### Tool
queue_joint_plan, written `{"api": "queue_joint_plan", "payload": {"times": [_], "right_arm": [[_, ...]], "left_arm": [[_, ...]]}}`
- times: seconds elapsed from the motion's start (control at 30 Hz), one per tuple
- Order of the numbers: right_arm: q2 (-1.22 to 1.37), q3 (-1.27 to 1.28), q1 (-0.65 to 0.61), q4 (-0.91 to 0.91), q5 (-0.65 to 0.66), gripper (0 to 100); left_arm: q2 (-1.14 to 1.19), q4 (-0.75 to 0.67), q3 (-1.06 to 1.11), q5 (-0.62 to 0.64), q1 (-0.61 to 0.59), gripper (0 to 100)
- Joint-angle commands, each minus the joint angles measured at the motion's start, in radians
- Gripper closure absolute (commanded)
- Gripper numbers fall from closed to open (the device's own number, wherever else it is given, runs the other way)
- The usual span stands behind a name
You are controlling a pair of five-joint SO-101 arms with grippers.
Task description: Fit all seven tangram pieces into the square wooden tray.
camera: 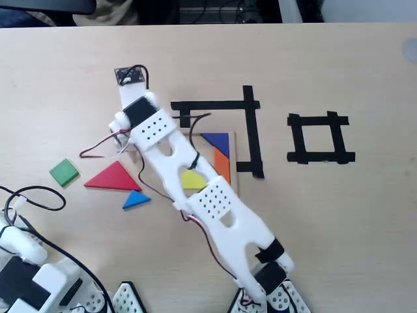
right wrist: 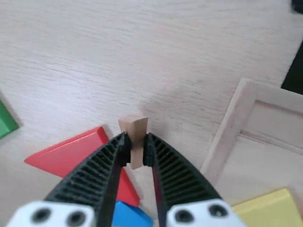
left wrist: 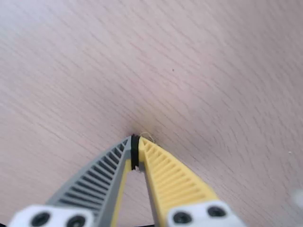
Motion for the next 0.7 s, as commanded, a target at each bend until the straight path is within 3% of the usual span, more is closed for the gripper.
{"api": "queue_joint_plan", "payload": {"times": [0.0,0.27,0.67], "right_arm": [[-0.137,0.045,0.051,0.034,0.055,98.8],[-0.499,0.447,0.107,0.034,0.169,98.8],[-1.007,1.007,0.319,0.021,0.338,98.8]], "left_arm": [[-0.026,-0.008,-0.005,-0.009,0.012,97],[-0.026,-0.008,-0.005,-0.011,0.012,97],[-0.026,-0.008,-0.005,-0.011,0.012,97]]}}
